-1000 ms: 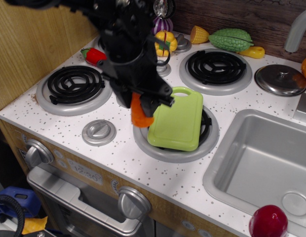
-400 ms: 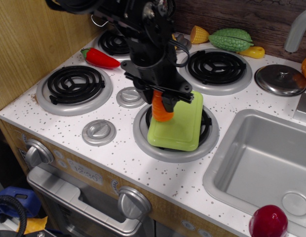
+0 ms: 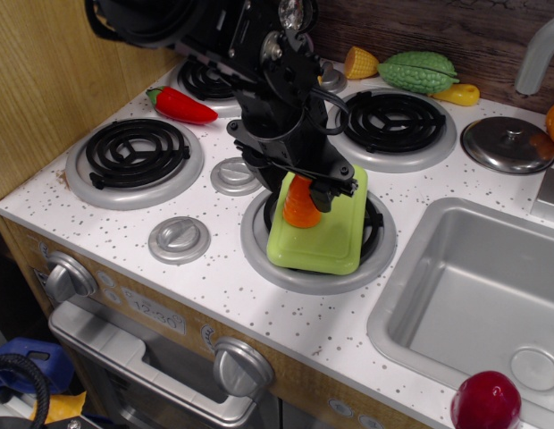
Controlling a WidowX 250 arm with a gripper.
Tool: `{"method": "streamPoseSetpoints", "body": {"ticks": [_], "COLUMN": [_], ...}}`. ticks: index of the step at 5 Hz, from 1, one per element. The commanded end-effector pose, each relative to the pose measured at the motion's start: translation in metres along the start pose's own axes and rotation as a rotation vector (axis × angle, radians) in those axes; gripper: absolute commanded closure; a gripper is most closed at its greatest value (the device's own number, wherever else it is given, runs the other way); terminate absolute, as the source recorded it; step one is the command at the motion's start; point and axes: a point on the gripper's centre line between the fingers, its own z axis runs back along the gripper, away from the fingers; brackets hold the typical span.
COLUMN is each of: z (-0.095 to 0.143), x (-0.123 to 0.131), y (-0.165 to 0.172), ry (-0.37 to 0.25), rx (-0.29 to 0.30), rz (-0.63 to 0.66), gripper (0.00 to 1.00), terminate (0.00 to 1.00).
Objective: Put carrot on cutting board
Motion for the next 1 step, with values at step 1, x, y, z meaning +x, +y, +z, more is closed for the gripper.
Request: {"method": "streamPoseSetpoints", "body": {"ticks": [1], "z": [0.0053], "x": [0.0067], "y": [0.0037], "ry": [-0.039], "rx": [0.005], "rz": [0.006], "gripper": [0.0], "terminate": [1.0]}}
